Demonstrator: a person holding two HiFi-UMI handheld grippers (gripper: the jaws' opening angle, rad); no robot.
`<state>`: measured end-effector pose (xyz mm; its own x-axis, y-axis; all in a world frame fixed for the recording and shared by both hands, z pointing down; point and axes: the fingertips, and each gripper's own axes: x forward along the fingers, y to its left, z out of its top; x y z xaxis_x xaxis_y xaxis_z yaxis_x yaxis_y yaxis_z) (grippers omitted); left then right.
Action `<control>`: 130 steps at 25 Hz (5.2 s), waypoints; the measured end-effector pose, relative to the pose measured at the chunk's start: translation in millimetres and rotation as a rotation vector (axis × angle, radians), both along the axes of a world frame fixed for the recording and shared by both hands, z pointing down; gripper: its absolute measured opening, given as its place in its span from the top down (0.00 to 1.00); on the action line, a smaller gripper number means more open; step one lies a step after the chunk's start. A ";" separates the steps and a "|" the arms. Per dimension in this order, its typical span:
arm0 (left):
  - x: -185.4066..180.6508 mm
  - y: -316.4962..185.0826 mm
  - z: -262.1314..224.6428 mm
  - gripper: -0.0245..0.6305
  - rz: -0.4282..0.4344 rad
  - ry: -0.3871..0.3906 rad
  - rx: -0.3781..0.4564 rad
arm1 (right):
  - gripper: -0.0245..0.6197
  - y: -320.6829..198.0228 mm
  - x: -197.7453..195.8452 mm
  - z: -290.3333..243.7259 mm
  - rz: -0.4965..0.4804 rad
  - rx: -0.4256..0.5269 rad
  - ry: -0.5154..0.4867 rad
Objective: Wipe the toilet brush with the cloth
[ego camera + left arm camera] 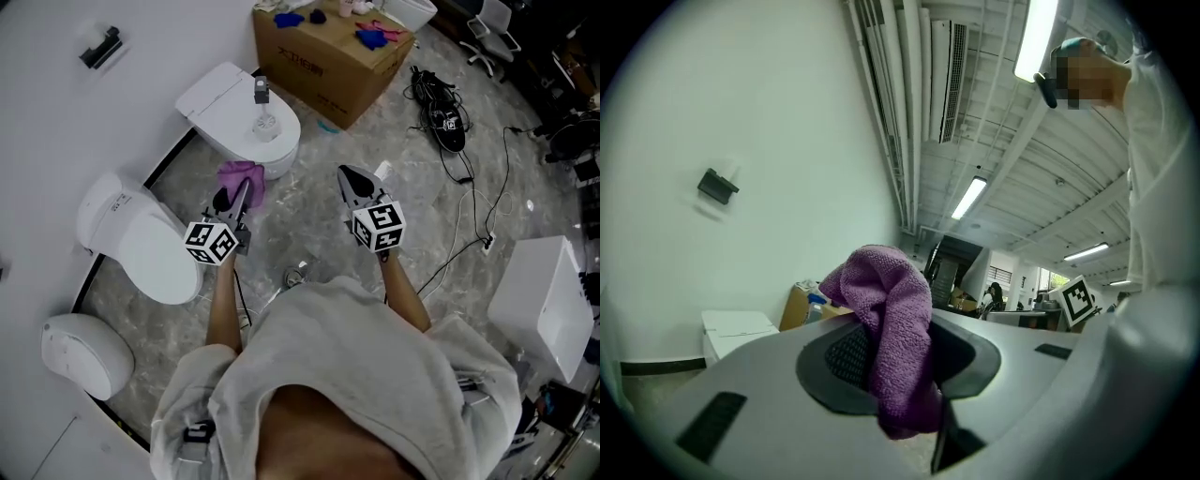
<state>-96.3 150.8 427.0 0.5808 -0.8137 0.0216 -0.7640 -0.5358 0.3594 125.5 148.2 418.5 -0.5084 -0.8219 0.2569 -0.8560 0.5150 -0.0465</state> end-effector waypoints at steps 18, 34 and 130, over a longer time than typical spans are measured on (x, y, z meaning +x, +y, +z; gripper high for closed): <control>-16.4 -80.3 29.4 0.76 0.002 0.013 -0.055 | 0.91 -71.2 -22.4 28.1 -0.008 -0.052 0.006; -32.6 -242.4 32.2 0.76 -0.150 -0.019 -0.102 | 0.91 -266.6 -58.5 40.2 -0.193 -0.095 -0.039; -68.0 -350.5 256.3 0.77 -0.022 0.013 -0.572 | 0.91 -346.1 -177.4 148.5 -0.261 -0.340 -0.037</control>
